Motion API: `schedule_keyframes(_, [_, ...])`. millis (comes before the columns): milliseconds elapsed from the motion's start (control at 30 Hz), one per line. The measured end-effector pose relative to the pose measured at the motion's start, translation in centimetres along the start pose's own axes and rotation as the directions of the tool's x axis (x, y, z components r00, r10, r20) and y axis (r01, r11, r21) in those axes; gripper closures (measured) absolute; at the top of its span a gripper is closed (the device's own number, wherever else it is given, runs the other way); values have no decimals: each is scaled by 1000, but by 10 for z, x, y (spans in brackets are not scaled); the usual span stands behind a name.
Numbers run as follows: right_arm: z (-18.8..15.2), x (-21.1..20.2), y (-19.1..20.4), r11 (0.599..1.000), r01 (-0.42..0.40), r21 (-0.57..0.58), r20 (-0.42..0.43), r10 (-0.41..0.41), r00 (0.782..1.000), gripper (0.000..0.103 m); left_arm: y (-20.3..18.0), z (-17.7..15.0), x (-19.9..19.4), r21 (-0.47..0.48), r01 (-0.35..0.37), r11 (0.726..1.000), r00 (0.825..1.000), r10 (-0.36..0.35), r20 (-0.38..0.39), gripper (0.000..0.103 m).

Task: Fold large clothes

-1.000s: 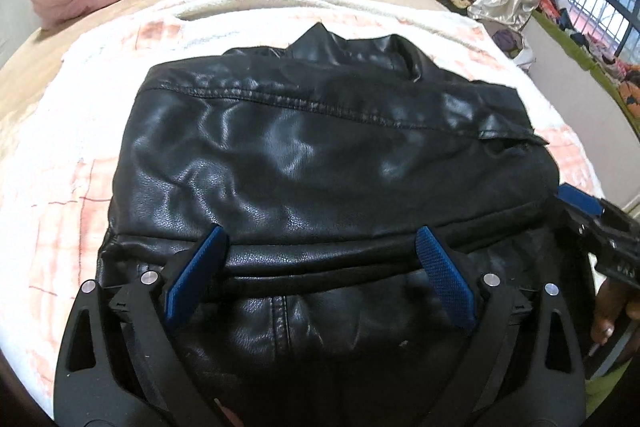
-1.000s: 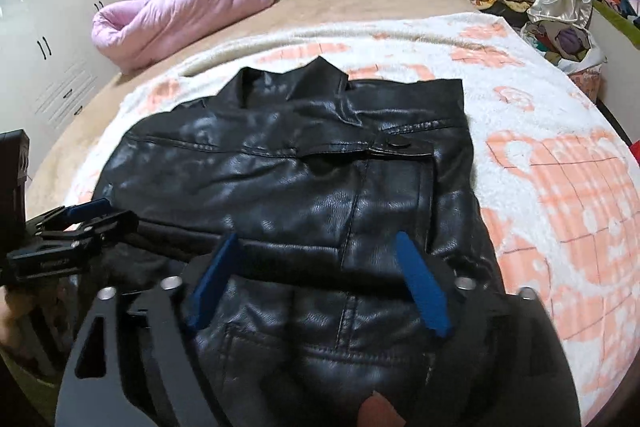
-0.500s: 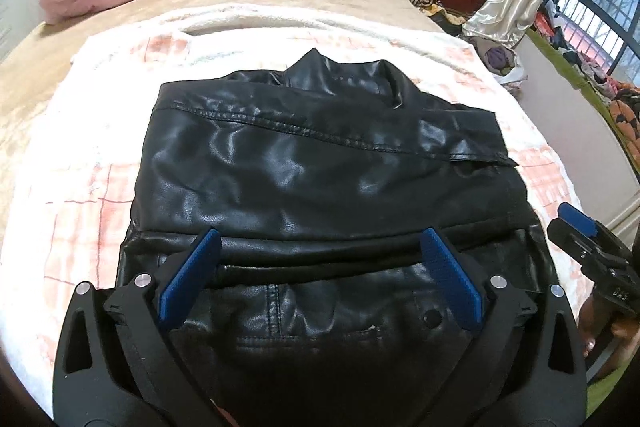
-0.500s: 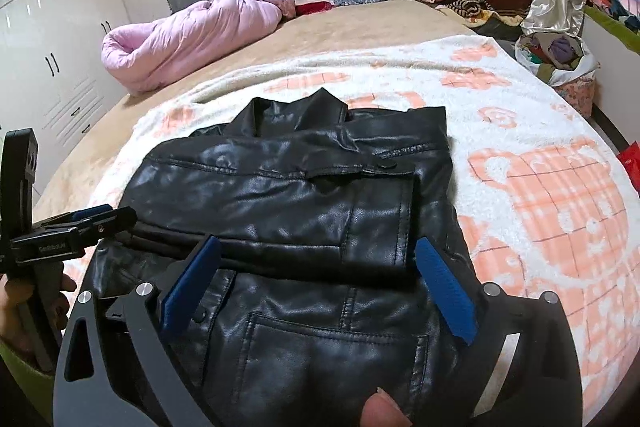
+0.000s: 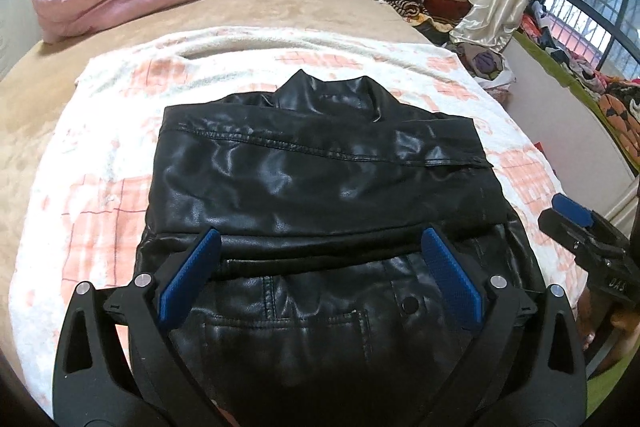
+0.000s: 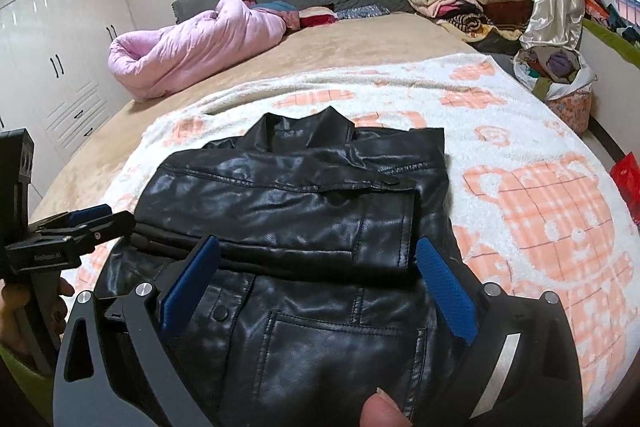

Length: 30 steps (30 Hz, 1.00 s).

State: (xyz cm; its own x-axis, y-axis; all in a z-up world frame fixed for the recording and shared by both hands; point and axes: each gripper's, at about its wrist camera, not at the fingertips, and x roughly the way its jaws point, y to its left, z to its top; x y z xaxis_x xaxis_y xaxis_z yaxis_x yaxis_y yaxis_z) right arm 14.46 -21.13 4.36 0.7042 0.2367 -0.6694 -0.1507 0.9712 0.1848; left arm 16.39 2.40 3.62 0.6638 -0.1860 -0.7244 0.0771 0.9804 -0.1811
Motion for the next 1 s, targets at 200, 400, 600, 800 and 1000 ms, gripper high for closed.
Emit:
schedule_keyframes(200, [-2,-18,6,1000,-11,-11,28,11,1000,5,-5,-6,-13,12,-2,1000,1000,1,18,9])
schedule_keyframes(400, [-6,-35,11,999,-27,-19,44,28,999,5,-8,-13,-28,16,7,1000,999,-8,37,9])
schedule_keyframes(600, [-10,-48,15,999,-40,-35,49,42,998,5,-10,-22,-41,22,2,1000,999,-3,50,9])
schedule_keyframes(800, [-23,-56,18,997,-57,-53,27,59,998,4,-4,-33,-52,7,-13,1000,998,13,58,9])
schedule_keyframes(1000, [-41,-65,17,996,-52,-72,4,52,999,4,5,-49,-58,0,-35,999,998,35,43,9])
